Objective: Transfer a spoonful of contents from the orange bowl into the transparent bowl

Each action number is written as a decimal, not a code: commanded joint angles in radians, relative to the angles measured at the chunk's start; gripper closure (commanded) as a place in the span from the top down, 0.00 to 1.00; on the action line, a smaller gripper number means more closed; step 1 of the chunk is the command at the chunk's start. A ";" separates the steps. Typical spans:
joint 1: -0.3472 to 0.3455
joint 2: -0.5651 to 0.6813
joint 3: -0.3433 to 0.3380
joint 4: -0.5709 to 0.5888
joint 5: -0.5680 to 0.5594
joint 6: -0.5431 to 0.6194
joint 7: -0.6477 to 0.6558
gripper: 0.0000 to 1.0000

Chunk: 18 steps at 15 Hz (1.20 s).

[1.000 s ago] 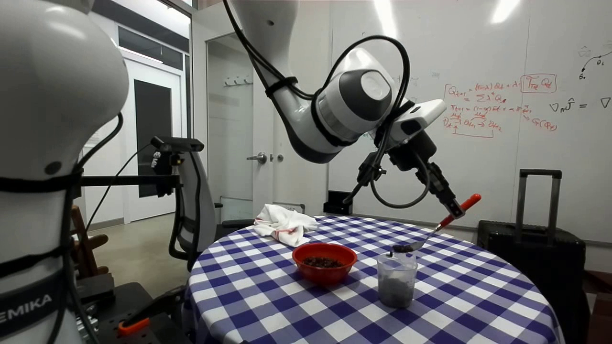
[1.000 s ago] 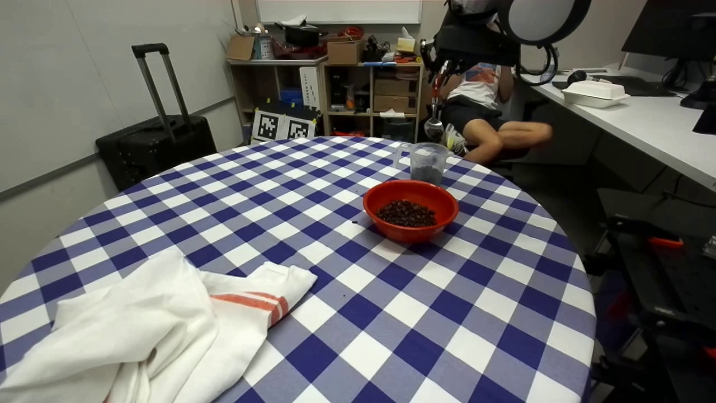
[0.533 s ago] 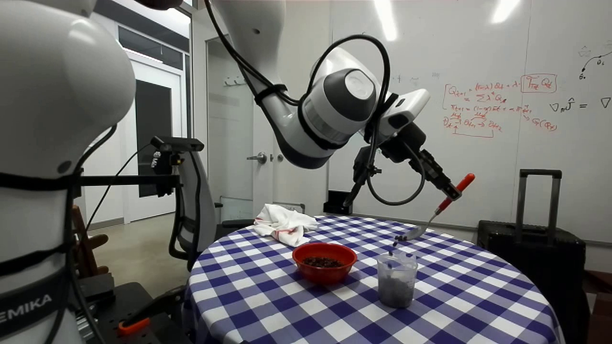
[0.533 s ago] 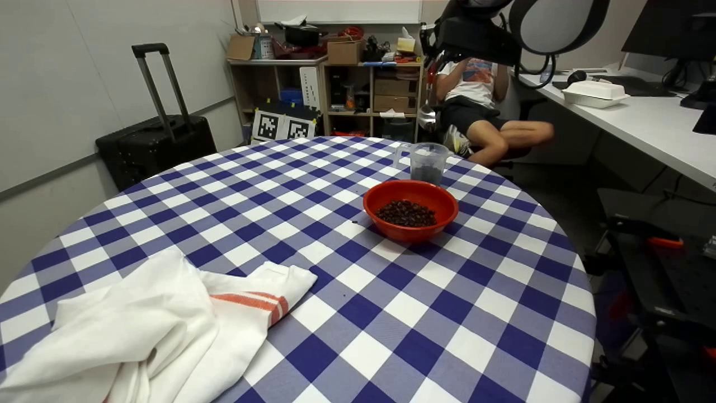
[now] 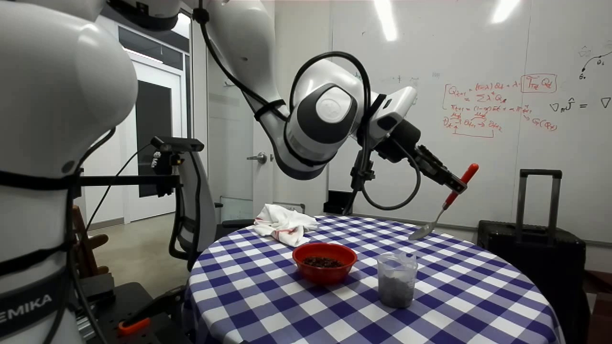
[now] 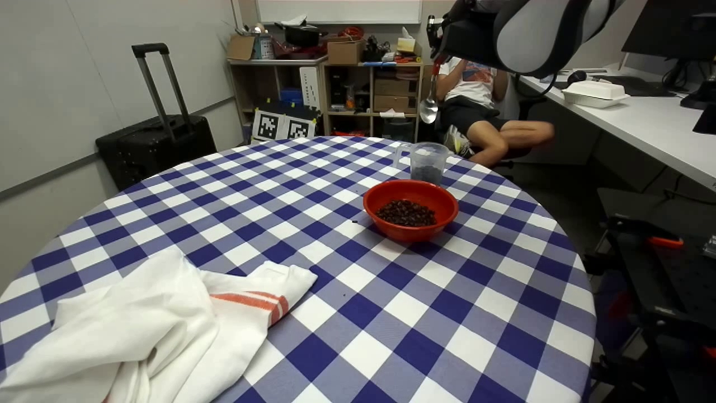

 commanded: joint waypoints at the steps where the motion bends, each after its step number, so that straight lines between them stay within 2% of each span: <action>1: 0.017 -0.105 0.032 0.005 0.108 -0.163 -0.193 0.05; 4: 0.044 -0.172 0.014 0.036 0.098 -0.356 -0.280 0.05; 5: 0.068 -0.198 -0.016 0.044 0.029 -0.421 -0.251 0.05; 6: 0.086 -0.217 -0.029 0.062 0.019 -0.489 -0.267 0.05; 12: 0.230 -0.294 -0.120 0.167 -0.031 -0.743 -0.286 0.05; 15: 0.262 -0.297 -0.093 0.226 -0.020 -0.825 -0.257 0.05; 18: 0.238 -0.266 0.001 0.279 0.026 -0.887 -0.210 0.05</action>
